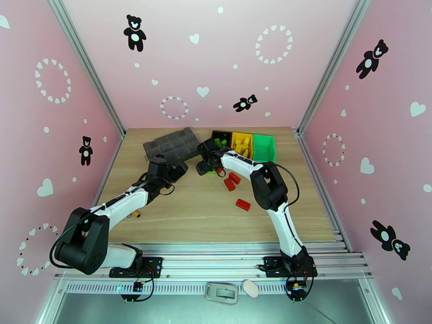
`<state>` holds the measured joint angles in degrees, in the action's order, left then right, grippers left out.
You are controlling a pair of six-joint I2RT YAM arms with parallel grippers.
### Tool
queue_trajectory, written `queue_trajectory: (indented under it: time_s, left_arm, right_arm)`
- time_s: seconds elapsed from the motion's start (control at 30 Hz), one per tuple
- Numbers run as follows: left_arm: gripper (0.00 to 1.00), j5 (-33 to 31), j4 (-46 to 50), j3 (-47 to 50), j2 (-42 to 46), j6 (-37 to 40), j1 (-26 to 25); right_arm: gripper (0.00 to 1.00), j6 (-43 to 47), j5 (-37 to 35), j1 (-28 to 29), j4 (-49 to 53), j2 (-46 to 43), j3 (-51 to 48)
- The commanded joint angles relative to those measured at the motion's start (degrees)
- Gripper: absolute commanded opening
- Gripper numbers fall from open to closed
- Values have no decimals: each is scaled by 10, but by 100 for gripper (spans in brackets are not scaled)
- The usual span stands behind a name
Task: Sort the legos into containers by color
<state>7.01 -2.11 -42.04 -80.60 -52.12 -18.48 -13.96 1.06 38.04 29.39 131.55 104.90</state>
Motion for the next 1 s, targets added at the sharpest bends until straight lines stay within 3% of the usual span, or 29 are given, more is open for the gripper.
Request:
queue_trajectory:
  time_s: [0.0, 0.4, 0.97]
  left_arm:
    - [92, 0, 3, 2, -6, 11, 4]
    - [92, 0, 4, 6, -1, 11, 4]
    - [92, -5, 8, 32, 32, 12, 19]
  right_arm:
    - [77, -2, -1, 14, -8, 3, -26]
    - [69, -26, -17, 46, -25, -24, -75]
    - [77, 7, -52, 59, -7, -122, -143]
